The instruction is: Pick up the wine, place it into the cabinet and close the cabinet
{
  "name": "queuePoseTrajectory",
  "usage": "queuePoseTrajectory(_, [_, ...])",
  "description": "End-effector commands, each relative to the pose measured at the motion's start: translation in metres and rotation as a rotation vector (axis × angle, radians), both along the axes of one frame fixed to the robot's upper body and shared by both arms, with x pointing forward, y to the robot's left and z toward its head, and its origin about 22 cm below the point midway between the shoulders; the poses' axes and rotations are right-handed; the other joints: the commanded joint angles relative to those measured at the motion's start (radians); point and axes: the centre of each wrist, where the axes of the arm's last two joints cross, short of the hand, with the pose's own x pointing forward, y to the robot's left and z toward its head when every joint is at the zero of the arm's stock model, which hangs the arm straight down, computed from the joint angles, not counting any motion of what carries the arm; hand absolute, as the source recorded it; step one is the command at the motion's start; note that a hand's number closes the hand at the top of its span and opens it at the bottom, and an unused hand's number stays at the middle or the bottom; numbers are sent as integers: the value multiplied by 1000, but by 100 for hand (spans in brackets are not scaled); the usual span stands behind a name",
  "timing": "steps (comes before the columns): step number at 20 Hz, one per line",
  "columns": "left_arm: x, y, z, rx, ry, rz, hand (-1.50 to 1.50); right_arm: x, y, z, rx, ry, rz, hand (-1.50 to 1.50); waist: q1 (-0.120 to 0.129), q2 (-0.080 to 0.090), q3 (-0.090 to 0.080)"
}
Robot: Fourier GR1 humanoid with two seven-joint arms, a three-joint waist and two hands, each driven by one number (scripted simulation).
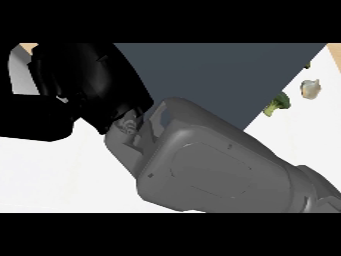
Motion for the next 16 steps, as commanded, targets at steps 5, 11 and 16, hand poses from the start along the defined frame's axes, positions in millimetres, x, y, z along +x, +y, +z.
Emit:
queuePoseTrajectory(5, [5, 9, 19, 16, -19, 8, 150, 78, -14, -24, 0, 45, -140, 150, -17, 6, 1])
queuePoseTrajectory(11, [5, 8, 19, -4, -35, 4, 150, 108, -42, -49, -90, 31, -213, 150, -9, 16, -1])
queuePoseTrajectory(16, [7, 8, 23, 6, -46, 30, 150, 117, -54, -72, -112, 10, -235, 150, -23, 23, 0])
